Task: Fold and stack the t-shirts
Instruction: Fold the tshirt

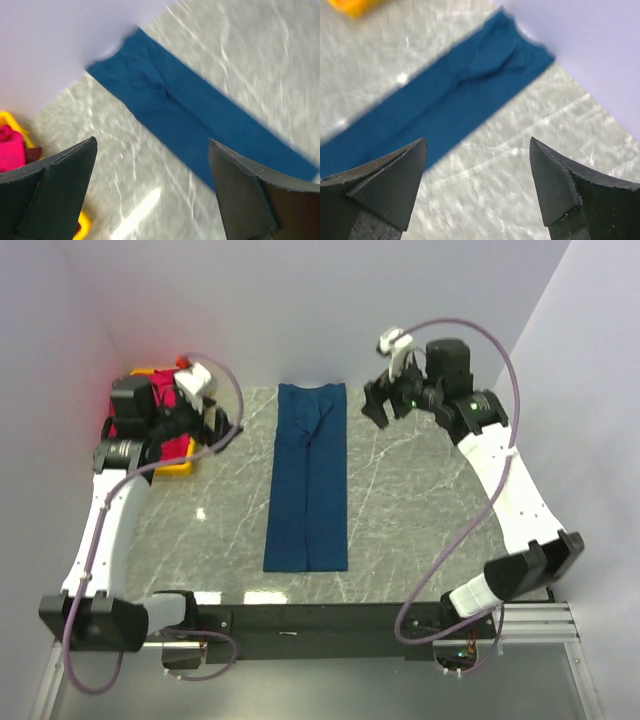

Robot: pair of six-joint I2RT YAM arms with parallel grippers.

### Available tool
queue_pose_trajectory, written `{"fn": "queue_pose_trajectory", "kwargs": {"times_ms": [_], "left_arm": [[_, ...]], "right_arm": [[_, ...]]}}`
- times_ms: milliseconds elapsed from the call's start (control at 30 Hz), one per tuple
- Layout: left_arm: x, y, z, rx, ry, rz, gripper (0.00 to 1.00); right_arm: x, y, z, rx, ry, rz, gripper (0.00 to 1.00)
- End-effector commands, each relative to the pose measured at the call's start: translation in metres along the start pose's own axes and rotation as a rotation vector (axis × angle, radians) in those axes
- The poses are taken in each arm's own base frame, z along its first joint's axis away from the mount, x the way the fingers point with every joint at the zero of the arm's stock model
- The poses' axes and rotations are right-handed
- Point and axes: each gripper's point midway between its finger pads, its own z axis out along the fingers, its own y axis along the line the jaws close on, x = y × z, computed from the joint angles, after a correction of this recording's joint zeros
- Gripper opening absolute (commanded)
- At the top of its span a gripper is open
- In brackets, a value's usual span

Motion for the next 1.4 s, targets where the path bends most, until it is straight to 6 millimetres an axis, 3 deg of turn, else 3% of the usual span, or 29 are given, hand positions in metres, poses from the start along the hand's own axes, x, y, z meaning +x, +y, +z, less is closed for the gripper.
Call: {"fn": "queue_pose_trajectory", "kwargs": {"times_ms": [0,33,67,100,133,167,200,233,267,300,333,400,433,533,667,900,1233,1367], "left_arm": [[0.076,-0.033,-0.011,0.155,0.178,0.107,1.0],[0.089,-0.04,-0.015,0.187,0.199,0.158,0.99],[0.12,-0.053,-0.02,0.231,0.25,0.144,0.97],[0.136,-0.068,-0.032,0.264,0.28,0.145,0.95],[0.171,-0.086,-0.039,0.348,0.308,0.192,0.91],[0.189,-0.1,-0.048,0.403,0.323,0.233,0.89],[0.199,-0.113,-0.059,0.438,0.308,0.302,0.87],[0.208,-0.118,-0.06,0.458,0.28,0.38,0.85],[0.236,-0.132,-0.064,0.488,0.294,0.362,0.8],[0.238,-0.138,-0.067,0.485,0.256,0.438,0.77],[0.256,-0.148,-0.065,0.515,0.255,0.472,0.73],[0.264,-0.156,-0.063,0.516,0.229,0.551,0.71],[0.274,-0.166,-0.058,0.547,0.217,0.591,0.69],[0.291,-0.182,-0.052,0.595,0.23,0.632,0.67],[0.288,-0.187,-0.033,0.599,0.231,0.618,0.66],[0.285,-0.19,-0.016,0.611,0.229,0.641,0.64],[0.307,-0.204,-0.017,0.669,0.284,0.684,0.59],[0.312,-0.208,-0.018,0.703,0.325,0.659,0.56]], "right_arm": [[0.098,0.042,0.0,-0.158,0.291,-0.107,0.9],[0.108,0.053,-0.003,-0.172,0.308,-0.118,0.9],[0.11,0.067,-0.014,-0.177,0.293,-0.157,0.9],[0.111,0.093,-0.012,-0.211,0.266,-0.211,0.89],[0.151,0.116,-0.01,-0.254,0.327,-0.222,0.89],[0.155,0.131,-0.018,-0.269,0.301,-0.253,0.88],[0.181,0.153,-0.017,-0.324,0.339,-0.27,0.87],[0.193,0.161,-0.017,-0.35,0.36,-0.254,0.84],[0.205,0.167,-0.014,-0.365,0.384,-0.226,0.78],[0.223,0.181,-0.011,-0.389,0.396,-0.257,0.77],[0.228,0.189,-0.008,-0.391,0.386,-0.277,0.75],[0.234,0.209,-0.003,-0.403,0.332,-0.331,0.72],[0.235,0.229,-0.005,-0.45,0.316,-0.375,0.7],[0.256,0.246,0.002,-0.481,0.337,-0.459,0.65],[0.273,0.257,0.009,-0.516,0.343,-0.514,0.64],[0.303,0.268,0.011,-0.579,0.376,-0.561,0.6],[0.322,0.273,0.01,-0.61,0.431,-0.57,0.58],[0.335,0.272,0.007,-0.627,0.491,-0.57,0.52]]}}
